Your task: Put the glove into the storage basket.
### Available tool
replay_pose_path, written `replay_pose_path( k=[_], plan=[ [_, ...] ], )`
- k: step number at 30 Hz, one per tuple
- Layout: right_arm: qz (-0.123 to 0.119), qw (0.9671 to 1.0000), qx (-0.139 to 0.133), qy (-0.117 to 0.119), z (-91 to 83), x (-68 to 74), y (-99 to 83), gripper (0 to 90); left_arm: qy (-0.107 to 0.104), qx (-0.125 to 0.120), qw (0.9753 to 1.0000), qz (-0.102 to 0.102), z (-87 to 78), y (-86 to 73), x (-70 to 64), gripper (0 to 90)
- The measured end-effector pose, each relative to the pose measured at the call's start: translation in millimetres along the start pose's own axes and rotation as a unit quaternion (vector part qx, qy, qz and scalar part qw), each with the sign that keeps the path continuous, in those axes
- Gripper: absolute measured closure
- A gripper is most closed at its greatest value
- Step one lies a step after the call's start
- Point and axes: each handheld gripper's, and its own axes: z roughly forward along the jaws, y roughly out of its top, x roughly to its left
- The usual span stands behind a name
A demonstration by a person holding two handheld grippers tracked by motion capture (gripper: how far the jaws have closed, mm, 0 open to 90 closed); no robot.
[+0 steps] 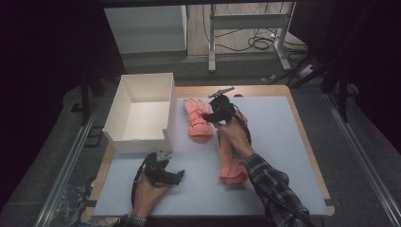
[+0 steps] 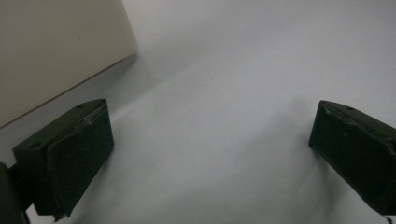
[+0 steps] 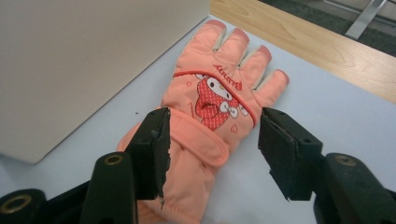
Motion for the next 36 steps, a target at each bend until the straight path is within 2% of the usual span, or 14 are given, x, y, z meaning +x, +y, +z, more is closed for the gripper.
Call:
replay_pose_path(
  k=[2, 5, 9, 11, 15, 19, 21, 22, 23, 24, 26, 29, 31, 36],
  plan=[
    [-0.002, 1.0000, 0.002, -0.001, 3.4, 0.1, 1.4, 45.8, 0.000, 0.000, 1.0000, 0.000, 0.0, 0.0, 0.0, 0.0],
    [-0.002, 0.9998, 0.022, 0.002, 25.2, 0.1, 8.2, 46.2, 0.000, 0.000, 1.0000, 0.000, 0.0, 0.0, -0.1, 0.0],
    [0.009, 0.9995, 0.031, 0.005, 38.8, -2.3, 10.7, 45.7, 0.000, 0.000, 1.0000, 0.000, 0.0, 0.0, 0.0, 0.0],
    [0.018, 0.9990, 0.040, 0.005, 53.0, -4.3, 12.1, 42.9, 0.000, 0.000, 1.0000, 0.000, 0.0, 0.0, 0.0, 0.0],
    [0.022, 0.9984, 0.051, 0.001, 67.0, -5.7, 13.2, 39.0, 0.000, 0.000, 1.0000, 0.000, 0.1, 0.0, -0.1, 0.0],
    [0.024, 0.9975, 0.066, 0.002, 76.2, -5.6, 14.8, 40.9, 0.000, 0.000, 1.0000, 0.000, 0.1, 0.1, -0.1, 0.0],
    [0.022, 0.9968, 0.076, 0.000, 80.5, -4.2, 15.3, 47.5, 0.000, 0.000, 1.0000, 0.000, 0.1, 0.1, -0.1, 0.0],
    [0.022, 0.9962, 0.085, -0.001, 83.9, -3.8, 14.8, 54.0, 0.000, 0.000, 1.0000, 0.000, 0.1, 0.1, 0.0, 0.0],
    [0.022, 0.9962, 0.085, -0.001, 83.9, -3.8, 14.8, 54.0, 0.000, 0.000, 1.0000, 0.000, 0.1, 0.1, 0.0, 0.0],
    [0.031, 0.9957, 0.087, 0.005, 85.4, -4.5, 14.4, 61.1, 0.000, 0.000, 1.0000, 0.000, 0.1, 0.0, -0.1, 0.0],
    [0.031, 0.9957, 0.087, 0.006, 85.6, -4.6, 14.2, 63.9, 0.000, 0.000, 1.0000, 0.000, 0.1, 0.1, -0.1, 0.0],
    [0.028, 0.9957, 0.088, 0.003, 83.8, -4.5, 14.4, 79.1, 0.000, 0.000, 1.0000, 0.000, 0.1, 0.0, -0.1, 0.0],
    [0.023, 0.9958, 0.088, 0.002, 81.7, -4.3, 15.3, 83.6, 0.000, 0.000, 1.0000, 0.000, 0.1, 0.0, -0.1, 0.0],
    [0.017, 0.9963, 0.084, 0.001, 73.0, -2.3, 20.9, 85.9, 0.000, 0.000, 1.0000, 0.000, 0.1, 0.0, -0.1, 0.0]
  ],
)
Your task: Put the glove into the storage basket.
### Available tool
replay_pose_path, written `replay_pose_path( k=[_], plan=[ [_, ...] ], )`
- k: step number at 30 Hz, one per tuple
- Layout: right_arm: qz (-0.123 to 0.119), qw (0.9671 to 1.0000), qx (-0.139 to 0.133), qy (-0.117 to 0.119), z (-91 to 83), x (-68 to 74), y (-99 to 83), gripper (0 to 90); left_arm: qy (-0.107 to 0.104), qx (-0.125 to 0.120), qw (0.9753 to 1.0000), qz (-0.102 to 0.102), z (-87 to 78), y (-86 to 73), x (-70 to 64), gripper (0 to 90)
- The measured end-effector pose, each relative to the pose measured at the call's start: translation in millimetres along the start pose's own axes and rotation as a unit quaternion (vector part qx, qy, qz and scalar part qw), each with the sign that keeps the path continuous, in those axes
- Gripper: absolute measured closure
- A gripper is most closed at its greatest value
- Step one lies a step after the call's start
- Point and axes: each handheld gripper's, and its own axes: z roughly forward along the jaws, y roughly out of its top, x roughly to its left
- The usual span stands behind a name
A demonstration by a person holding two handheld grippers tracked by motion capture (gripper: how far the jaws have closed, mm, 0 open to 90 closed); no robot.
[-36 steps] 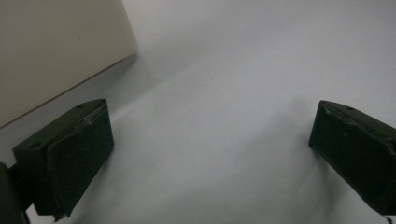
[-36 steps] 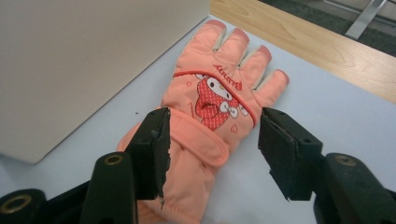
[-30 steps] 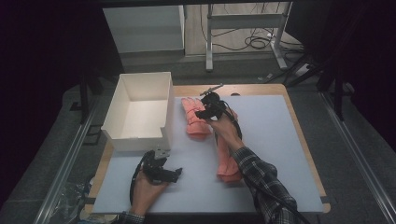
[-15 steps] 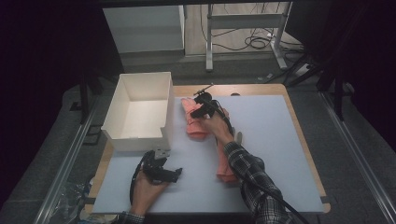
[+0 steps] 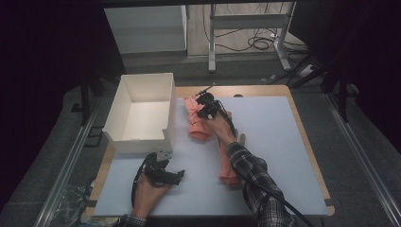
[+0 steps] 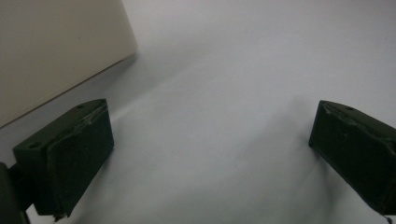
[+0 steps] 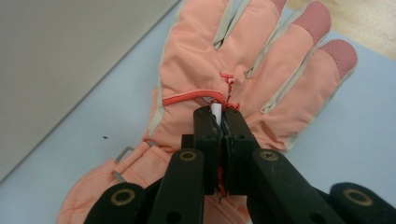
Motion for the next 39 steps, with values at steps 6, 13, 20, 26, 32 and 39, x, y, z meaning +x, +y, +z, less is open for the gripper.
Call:
replay_pose_path(
  k=[6, 13, 20, 26, 32, 39],
  plan=[
    [0.006, 0.9998, -0.017, 0.011, -15.3, 1.2, 2.9, 86.1, 0.000, 0.000, 1.0000, 0.000, 0.0, 0.0, 0.0, 0.0],
    [0.003, 0.9989, -0.039, 0.027, -38.9, 6.1, 3.7, 86.1, 0.001, 0.001, 1.0000, 0.001, -0.1, 0.0, 0.1, 0.0],
    [0.005, 0.9973, -0.055, 0.049, -65.3, 9.5, 2.9, 86.1, 0.000, 0.000, 1.0000, 0.000, 0.0, -0.1, 0.2, 0.0],
    [0.002, 0.9966, -0.057, 0.060, -86.2, 13.4, 0.0, 86.0, 0.000, 0.000, 1.0000, 0.000, -0.2, -0.1, 0.3, 0.4],
    [-0.001, 0.9962, -0.055, 0.068, -104.7, 18.1, -4.2, 86.0, 0.000, -0.002, 1.0000, -0.002, 0.1, -0.1, 0.4, 0.6],
    [-0.005, 0.9956, -0.054, 0.077, -127.7, 22.5, -16.6, 86.0, 0.000, -0.002, 1.0000, -0.003, 0.1, -0.1, 0.4, 0.9]
  ],
)
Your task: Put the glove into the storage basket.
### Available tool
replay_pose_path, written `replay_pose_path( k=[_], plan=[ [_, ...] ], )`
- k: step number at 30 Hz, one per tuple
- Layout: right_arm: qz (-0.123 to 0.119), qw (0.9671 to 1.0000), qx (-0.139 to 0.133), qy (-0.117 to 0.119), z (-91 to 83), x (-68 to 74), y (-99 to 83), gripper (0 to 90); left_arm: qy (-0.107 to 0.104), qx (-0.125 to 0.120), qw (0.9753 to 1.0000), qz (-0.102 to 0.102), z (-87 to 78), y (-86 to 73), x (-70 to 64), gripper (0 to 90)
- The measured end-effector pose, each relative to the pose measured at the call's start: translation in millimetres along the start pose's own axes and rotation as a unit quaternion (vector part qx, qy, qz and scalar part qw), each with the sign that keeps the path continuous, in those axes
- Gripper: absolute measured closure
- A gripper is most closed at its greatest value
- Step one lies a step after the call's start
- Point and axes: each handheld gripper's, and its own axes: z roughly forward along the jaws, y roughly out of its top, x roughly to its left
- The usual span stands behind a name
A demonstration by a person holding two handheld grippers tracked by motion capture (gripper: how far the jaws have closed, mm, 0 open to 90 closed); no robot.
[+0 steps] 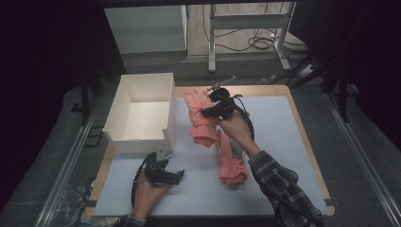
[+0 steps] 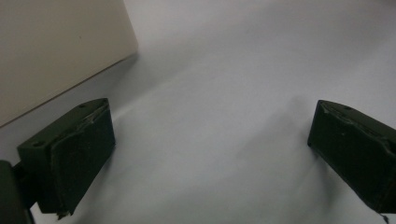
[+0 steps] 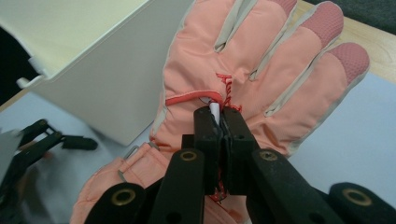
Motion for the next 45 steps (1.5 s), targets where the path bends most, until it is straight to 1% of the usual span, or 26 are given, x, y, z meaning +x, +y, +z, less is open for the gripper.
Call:
replay_pose_path(
  k=[2, 4, 5, 7, 11, 12, 13, 15, 17, 18, 20, 21, 22, 25, 26, 28, 30, 32, 33, 35, 36, 37, 40, 41, 43, 45],
  plan=[
    [0.001, 1.0000, 0.000, 0.000, -11.2, 1.3, -7.0, 86.0, 0.001, 0.000, 1.0000, 0.000, 0.0, 0.0, 0.0, 1.0],
    [0.002, 1.0000, 0.000, -0.001, -15.1, 1.5, -9.8, 86.0, 0.001, 0.000, 1.0000, 0.000, -0.1, 0.0, 0.0, 1.0],
    [0.005, 1.0000, -0.002, -0.002, -23.6, 1.1, -16.8, 86.0, 0.001, 0.000, 1.0000, 0.000, -0.1, 0.0, -0.1, 1.1],
    [0.006, 1.0000, -0.002, -0.002, -26.3, 0.7, -19.3, 86.0, 0.001, 0.000, 1.0000, 0.000, -0.2, 0.0, -0.1, 1.1],
    [0.020, 0.9998, 0.000, -0.009, -43.0, -1.7, -38.2, 86.0, 0.001, -0.001, 1.0000, -0.001, -0.4, -0.2, -0.2, 1.6],
    [0.020, 0.9998, 0.000, -0.009, -43.0, -1.7, -38.2, 86.0, 0.001, -0.001, 1.0000, -0.001, -0.4, -0.2, -0.2, 1.7],
    [0.022, 0.9997, 0.002, -0.015, -50.5, -1.7, -46.9, 86.0, 0.002, -0.001, 1.0000, -0.001, -0.4, -0.2, -0.1, 1.8],
    [0.026, 0.9995, 0.000, -0.020, -57.9, -1.8, -54.8, 86.0, 0.002, -0.001, 1.0000, -0.001, -0.4, -0.2, -0.1, 1.8],
    [0.027, 0.9994, 0.000, -0.022, -60.7, -2.0, -57.9, 86.0, 0.002, -0.001, 1.0000, 0.000, -0.5, -0.2, -0.1, 1.9],
    [0.031, 0.9991, -0.001, -0.030, -68.1, -1.8, -67.3, 86.0, 0.002, -0.001, 1.0000, 0.000, -0.6, -0.2, -0.1, 1.9],
    [0.033, 0.9989, 0.000, -0.033, -70.1, -1.5, -70.4, 86.0, 0.002, -0.001, 1.0000, -0.001, -0.5, -0.2, -0.2, 1.9],
    [0.036, 0.9986, 0.003, -0.039, -74.1, -1.3, -79.2, 86.0, 0.002, -0.001, 1.0000, 0.000, -0.5, -0.2, -0.2, 1.9],
    [0.036, 0.9986, 0.003, -0.039, -74.1, -1.3, -79.2, 86.0, 0.002, -0.001, 1.0000, 0.000, -0.5, -0.2, -0.2, 1.9],
    [0.046, 0.9979, 0.006, -0.044, -75.5, -1.9, -96.8, 86.0, 0.002, -0.001, 1.0000, -0.001, -0.5, -0.1, -0.2, 1.7],
    [0.046, 0.9979, 0.006, -0.044, -75.5, -1.9, -96.8, 86.0, 0.002, -0.001, 1.0000, -0.001, -0.5, -0.1, -0.2, 1.7],
    [0.055, 0.9975, 0.011, -0.044, -71.5, -2.8, -106.1, 86.0, 0.003, -0.001, 1.0000, -0.001, -0.5, -0.1, -0.2, 1.7],
    [0.067, 0.9970, 0.014, -0.035, -64.3, -4.8, -116.0, 86.0, 0.003, -0.002, 1.0000, 0.000, -0.4, -0.2, -0.2, 1.6],
    [0.071, 0.9968, 0.014, -0.035, -61.6, -5.6, -119.1, 86.0, 0.003, -0.002, 1.0000, 0.000, -0.4, -0.2, -0.1, 1.5],
    [0.072, 0.9964, 0.015, -0.043, -57.1, -6.0, -124.0, 85.9, 0.002, 0.000, 1.0000, 0.001, -0.6, -0.2, 0.1, 1.5],
    [0.073, 0.9962, 0.014, -0.046, -55.3, -6.3, -126.2, 85.9, 0.002, 0.001, 1.0000, 0.002, -0.7, -0.1, 0.1, 1.5],
    [0.073, 0.9955, 0.015, -0.058, -52.1, -6.4, -130.1, 86.0, 0.003, 0.001, 1.0000, 0.002, -0.7, -0.1, 0.1, 1.4],
    [0.073, 0.9955, 0.015, -0.058, -52.1, -6.4, -130.1, 86.0, 0.003, 0.001, 1.0000, 0.002, -0.7, -0.1, 0.1, 1.4],
    [0.070, 0.9945, 0.014, -0.077, -44.5, -4.8, -139.1, 86.0, 0.003, -0.002, 1.0000, -0.002, -0.3, -0.3, -0.5, 1.4],
    [0.070, 0.9945, 0.014, -0.077, -44.5, -4.8, -139.1, 86.0, 0.003, -0.002, 1.0000, -0.002, -0.3, -0.3, -0.5, 1.4],
    [0.066, 0.9932, 0.015, -0.095, -37.0, -4.2, -146.2, 86.1, 0.003, 0.000, 1.0000, 0.001, -0.6, -0.2, -0.2, 1.4],
    [0.066, 0.9930, 0.014, -0.097, -35.2, -4.8, -148.1, 86.1, 0.003, 0.001, 1.0000, 0.002, -0.6, -0.1, -0.1, 1.3]
  ],
)
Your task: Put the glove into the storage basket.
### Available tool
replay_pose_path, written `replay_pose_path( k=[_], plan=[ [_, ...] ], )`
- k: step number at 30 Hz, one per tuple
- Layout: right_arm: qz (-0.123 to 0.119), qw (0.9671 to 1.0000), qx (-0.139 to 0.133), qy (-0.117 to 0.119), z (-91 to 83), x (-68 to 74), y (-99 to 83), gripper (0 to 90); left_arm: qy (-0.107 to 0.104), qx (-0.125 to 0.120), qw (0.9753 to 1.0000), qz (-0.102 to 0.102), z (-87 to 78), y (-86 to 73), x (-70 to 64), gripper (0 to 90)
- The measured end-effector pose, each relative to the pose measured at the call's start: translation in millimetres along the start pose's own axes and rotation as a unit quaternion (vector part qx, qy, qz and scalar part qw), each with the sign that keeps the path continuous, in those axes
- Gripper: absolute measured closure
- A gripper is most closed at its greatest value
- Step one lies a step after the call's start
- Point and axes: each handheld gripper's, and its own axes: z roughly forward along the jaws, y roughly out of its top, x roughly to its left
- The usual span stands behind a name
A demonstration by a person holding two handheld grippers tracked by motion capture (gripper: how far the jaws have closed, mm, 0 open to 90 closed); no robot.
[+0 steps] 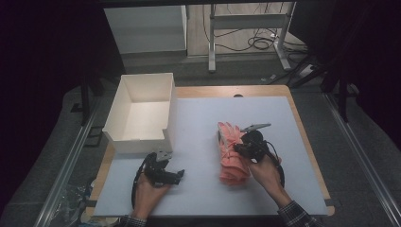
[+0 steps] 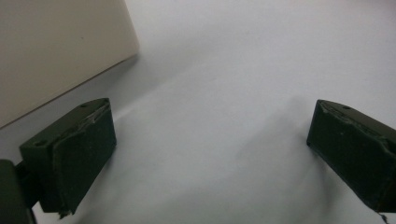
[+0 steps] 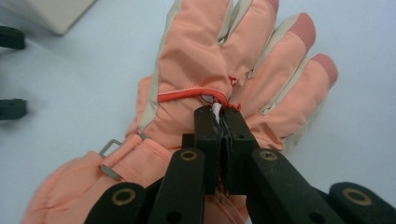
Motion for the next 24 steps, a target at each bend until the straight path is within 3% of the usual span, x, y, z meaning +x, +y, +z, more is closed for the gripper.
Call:
replay_pose_path(
  k=[3, 4, 6, 8, 12, 17, 22, 24],
  plan=[
    [0.000, 1.0000, -0.006, 0.003, 0.1, -1.3, -2.6, 84.9, 0.000, 0.000, 1.0000, 0.000, 0.1, 0.1, -0.2, 1.3],
    [-0.009, 0.9998, -0.015, 0.005, -2.3, -1.4, -3.1, 79.5, 0.000, -0.001, 1.0000, -0.001, 0.2, 0.1, -0.4, 1.2],
    [-0.011, 0.9998, -0.018, 0.006, -3.9, -1.7, -2.9, 77.0, 0.001, -0.001, 1.0000, -0.002, 0.3, 0.1, -0.5, 1.2],
    [-0.012, 0.9992, -0.037, 0.013, -12.6, -4.4, -0.8, 67.2, 0.000, -0.001, 1.0000, -0.002, 0.3, 0.1, -0.6, 1.2],
    [-0.026, 0.9982, -0.052, 0.013, -26.3, -8.7, 1.1, 60.3, 0.001, 0.000, 1.0000, -0.002, 0.3, 0.4, -0.4, 1.3],
    [-0.023, 0.9975, -0.066, 0.015, -38.3, -15.7, -1.2, 58.0, 0.001, 0.000, 1.0000, -0.002, 0.4, 0.4, -0.3, 1.2],
    [-0.030, 0.9968, -0.072, 0.016, -45.0, -25.8, -13.8, 58.5, 0.000, 0.001, 1.0000, 0.000, 0.1, 0.4, 0.3, 1.2],
    [-0.029, 0.9968, -0.070, 0.028, -43.8, -32.0, -29.2, 63.0, -0.001, -0.003, 1.0000, -0.005, 0.6, 0.1, -0.3, 1.2]
  ],
)
